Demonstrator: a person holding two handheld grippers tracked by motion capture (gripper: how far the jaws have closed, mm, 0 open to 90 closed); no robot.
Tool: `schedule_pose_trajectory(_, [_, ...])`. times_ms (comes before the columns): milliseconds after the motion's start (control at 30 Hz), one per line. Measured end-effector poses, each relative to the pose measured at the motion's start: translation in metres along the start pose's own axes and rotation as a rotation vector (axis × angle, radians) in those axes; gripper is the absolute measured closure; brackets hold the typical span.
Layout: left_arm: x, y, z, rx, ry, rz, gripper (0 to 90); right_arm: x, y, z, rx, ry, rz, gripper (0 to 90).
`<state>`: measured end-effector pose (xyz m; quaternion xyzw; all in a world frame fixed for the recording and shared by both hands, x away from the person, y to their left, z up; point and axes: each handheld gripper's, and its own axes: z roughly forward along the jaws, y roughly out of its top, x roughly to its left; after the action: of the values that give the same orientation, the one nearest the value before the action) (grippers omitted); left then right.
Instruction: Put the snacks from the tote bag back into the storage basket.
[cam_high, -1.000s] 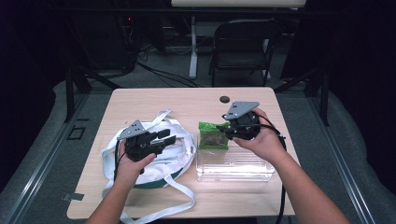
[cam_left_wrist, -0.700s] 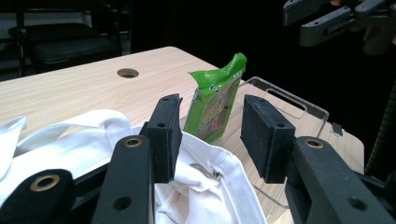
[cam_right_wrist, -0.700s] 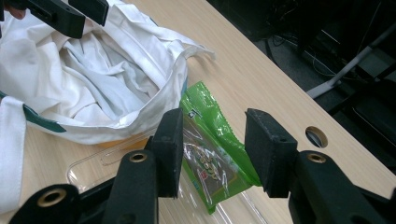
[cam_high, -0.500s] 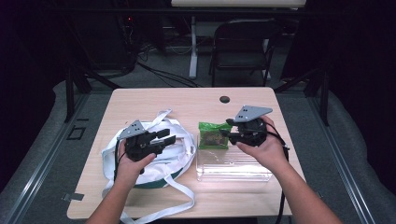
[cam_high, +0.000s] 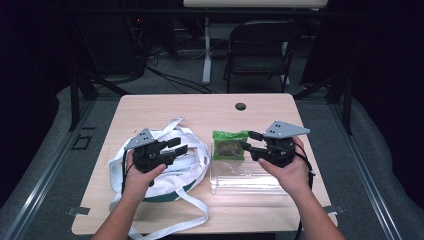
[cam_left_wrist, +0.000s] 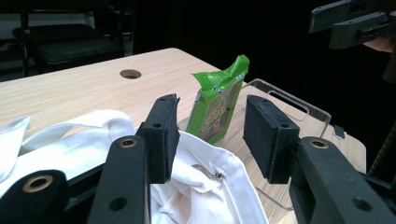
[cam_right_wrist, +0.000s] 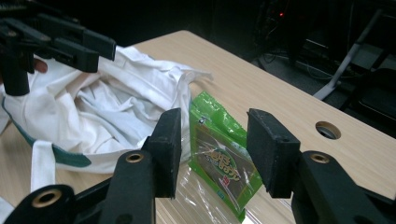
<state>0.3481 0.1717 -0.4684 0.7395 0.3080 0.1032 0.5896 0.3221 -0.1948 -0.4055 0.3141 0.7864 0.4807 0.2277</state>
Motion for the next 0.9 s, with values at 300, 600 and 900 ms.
schedule_pose_trajectory(300, [0.001, 0.0, -0.001, -0.001, 0.002, -0.006, 54.1, -0.001, -0.014, -0.01, 0.008, -0.018, 0.05, 54.9])
schedule_pose_trajectory(600, [0.002, 0.0, -0.003, -0.013, 0.004, -0.015, 54.0, 0.0, -0.033, -0.023, -0.009, -0.038, 0.083, 54.3])
schedule_pose_trajectory(900, [0.002, 0.0, -0.003, -0.012, 0.004, -0.016, 53.7, 0.003, -0.05, -0.037, -0.019, -0.072, 0.1, 54.1])
